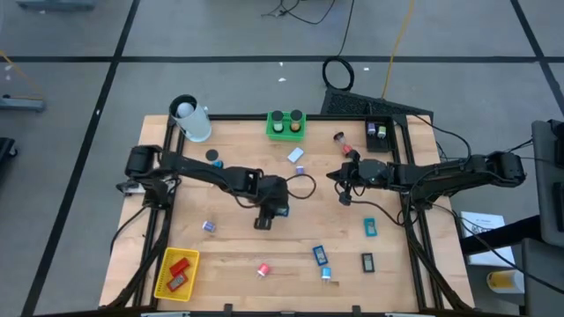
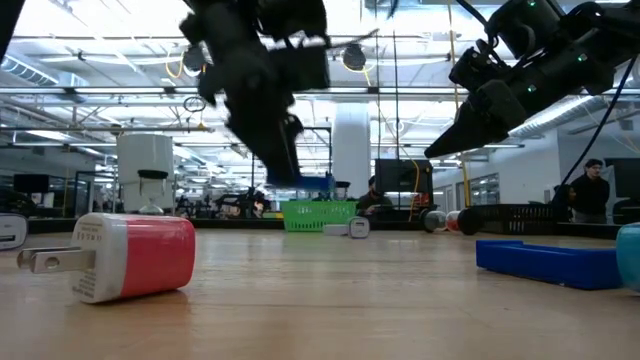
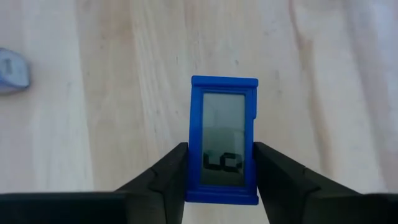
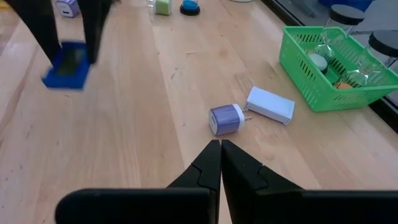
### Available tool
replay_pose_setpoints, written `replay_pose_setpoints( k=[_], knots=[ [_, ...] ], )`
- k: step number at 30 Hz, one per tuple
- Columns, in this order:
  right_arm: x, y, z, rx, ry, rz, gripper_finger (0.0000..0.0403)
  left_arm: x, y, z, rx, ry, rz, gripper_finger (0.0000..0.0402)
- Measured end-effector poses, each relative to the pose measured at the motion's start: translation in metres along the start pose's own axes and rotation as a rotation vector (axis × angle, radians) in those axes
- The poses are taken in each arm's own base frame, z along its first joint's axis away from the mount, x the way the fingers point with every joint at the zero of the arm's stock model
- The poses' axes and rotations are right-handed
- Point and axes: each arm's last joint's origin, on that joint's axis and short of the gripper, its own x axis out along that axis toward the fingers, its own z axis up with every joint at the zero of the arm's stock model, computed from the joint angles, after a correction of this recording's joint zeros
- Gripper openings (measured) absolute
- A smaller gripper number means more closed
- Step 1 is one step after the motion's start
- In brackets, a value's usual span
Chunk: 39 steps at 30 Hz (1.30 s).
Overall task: Pick & Place Office items
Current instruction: Put the top blue timer into the yellow basket
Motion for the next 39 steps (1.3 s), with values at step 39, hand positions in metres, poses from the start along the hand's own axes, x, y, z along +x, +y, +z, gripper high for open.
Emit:
replay_pose_setpoints(
  k=[39],
  knots=[
    [0.000,0.000,-0.005,0.001,-0.003,0.001,0.0004,-0.132,-0.234,-0.168,-0.934,0.273,-0.057,0.0160]
  ],
)
